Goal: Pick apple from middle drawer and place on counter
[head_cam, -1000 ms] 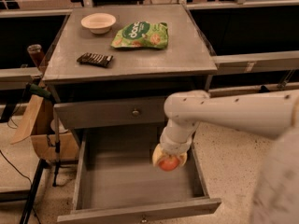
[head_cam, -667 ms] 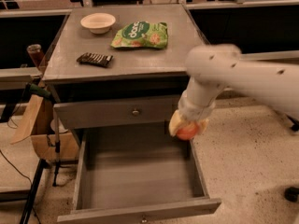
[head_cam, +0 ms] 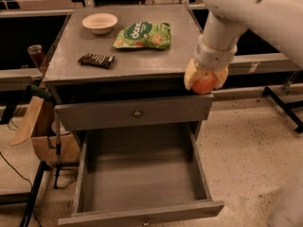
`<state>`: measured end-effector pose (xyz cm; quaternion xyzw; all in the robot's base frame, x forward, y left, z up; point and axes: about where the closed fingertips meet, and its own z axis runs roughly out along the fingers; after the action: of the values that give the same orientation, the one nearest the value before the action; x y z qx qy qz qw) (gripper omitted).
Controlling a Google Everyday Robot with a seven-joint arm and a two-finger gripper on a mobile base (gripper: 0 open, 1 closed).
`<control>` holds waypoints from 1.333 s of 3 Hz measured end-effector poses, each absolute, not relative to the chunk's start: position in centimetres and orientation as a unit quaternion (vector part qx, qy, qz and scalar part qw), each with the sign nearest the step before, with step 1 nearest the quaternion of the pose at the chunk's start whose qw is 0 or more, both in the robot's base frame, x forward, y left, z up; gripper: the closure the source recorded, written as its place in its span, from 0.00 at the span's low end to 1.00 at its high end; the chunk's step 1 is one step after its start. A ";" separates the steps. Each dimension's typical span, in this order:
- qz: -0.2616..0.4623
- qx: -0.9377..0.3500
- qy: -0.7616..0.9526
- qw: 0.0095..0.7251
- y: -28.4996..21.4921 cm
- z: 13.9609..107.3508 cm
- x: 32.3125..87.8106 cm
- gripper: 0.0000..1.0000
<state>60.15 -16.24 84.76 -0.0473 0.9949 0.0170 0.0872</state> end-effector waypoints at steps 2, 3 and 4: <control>0.036 -0.069 0.986 0.145 -10.3 91.9 68.0 1.00; 0.059 -0.069 0.983 0.162 -7.6 92.1 71.8 0.83; 0.083 -0.062 0.982 0.159 -5.9 89.7 74.7 0.58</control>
Offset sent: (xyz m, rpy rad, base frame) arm 0.1418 0.1048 0.1153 0.0832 -0.1982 0.0754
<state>74.72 -5.94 89.74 -0.0617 0.9818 0.0832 0.1595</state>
